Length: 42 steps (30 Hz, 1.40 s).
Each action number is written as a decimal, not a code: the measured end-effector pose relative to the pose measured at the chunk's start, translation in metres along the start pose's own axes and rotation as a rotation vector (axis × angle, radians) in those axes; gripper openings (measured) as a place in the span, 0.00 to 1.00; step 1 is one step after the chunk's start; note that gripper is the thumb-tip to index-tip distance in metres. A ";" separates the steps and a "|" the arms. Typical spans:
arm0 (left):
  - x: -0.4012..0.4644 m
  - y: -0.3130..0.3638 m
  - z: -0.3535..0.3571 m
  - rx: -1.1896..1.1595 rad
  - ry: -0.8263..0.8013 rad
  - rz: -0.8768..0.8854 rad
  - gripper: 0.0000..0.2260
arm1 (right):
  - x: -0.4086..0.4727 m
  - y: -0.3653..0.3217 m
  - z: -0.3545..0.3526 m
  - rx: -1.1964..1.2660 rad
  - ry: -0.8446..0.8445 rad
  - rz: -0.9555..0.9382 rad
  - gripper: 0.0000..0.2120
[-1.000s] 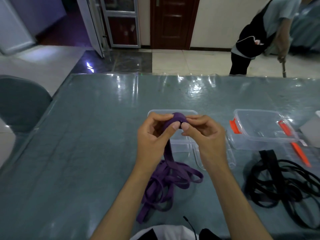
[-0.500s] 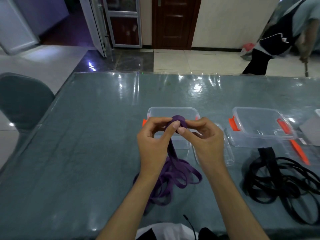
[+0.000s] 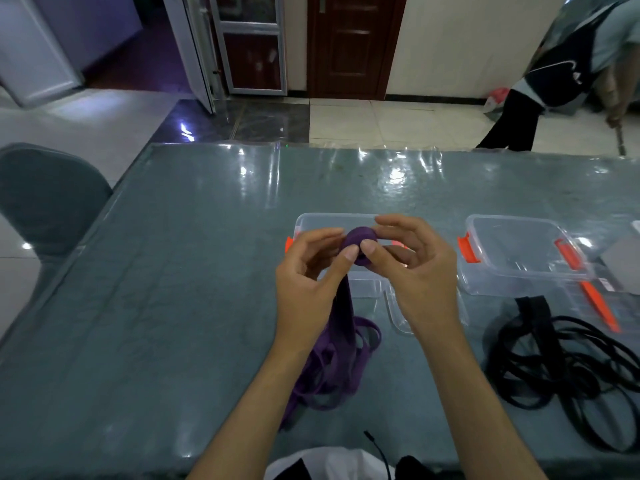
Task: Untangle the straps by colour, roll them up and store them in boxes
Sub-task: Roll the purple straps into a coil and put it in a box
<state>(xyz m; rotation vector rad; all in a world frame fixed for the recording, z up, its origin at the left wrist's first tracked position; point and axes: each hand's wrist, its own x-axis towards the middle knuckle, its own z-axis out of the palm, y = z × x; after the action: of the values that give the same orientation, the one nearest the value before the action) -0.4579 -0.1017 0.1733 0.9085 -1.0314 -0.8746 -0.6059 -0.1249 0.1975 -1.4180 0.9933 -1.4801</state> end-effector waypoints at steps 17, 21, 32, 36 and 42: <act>0.008 0.005 -0.004 0.000 -0.062 0.023 0.12 | -0.002 0.002 0.011 0.209 0.031 0.062 0.07; 0.017 0.005 -0.009 0.057 -0.087 0.074 0.11 | 0.005 0.002 0.005 0.131 -0.032 0.106 0.09; 0.040 0.005 -0.018 0.011 -0.236 0.007 0.17 | 0.021 -0.001 0.004 0.135 -0.016 0.099 0.10; 0.037 0.001 -0.010 -0.021 -0.132 -0.004 0.14 | 0.028 -0.003 0.004 0.060 -0.024 0.038 0.12; 0.044 0.001 -0.015 0.001 -0.108 0.027 0.16 | 0.027 0.007 0.016 0.124 0.019 0.070 0.10</act>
<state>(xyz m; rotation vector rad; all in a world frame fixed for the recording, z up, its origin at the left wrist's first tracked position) -0.4317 -0.1383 0.1839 0.8535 -1.1345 -0.9079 -0.5895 -0.1531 0.2005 -1.2709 0.9374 -1.4798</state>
